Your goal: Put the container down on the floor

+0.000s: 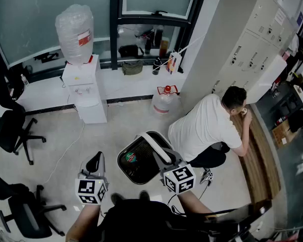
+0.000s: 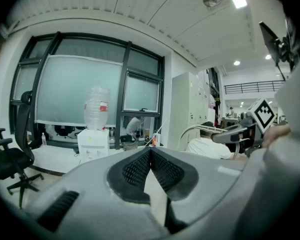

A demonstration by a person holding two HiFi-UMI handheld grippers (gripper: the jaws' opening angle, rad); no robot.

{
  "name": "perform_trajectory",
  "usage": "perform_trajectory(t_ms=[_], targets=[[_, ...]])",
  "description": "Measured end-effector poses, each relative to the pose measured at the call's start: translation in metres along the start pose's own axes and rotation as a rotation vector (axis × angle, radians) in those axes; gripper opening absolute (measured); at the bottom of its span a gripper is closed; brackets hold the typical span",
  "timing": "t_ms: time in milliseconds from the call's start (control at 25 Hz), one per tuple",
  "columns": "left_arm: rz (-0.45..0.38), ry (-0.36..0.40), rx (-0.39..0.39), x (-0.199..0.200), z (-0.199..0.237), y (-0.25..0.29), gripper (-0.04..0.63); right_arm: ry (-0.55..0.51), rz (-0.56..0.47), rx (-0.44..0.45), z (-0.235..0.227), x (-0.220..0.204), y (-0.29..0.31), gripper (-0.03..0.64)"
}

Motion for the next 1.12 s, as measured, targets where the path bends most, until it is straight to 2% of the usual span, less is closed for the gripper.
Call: perform_trajectory(t_ms=[800,1120], targets=[[0.004,0.019,-0.001,-0.003,0.015,-0.015,0.011,-0.004,-0.021,0.008,0.016,0.011,0.022,0.066],[0.003,0.022,-0.011,-0.008,0.047,-0.021,0.011,0.007,-0.018,-0.024,0.031,0.017,0.037,0.066]])
Point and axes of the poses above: the fingertips, and each gripper's own axes: y forward along the fingers, z to its left, x out of its top, the point moved 10 cm from there along -y, backward along the fingers, and after that the axes turned 2 degrees about x, right-handed, at the moved point
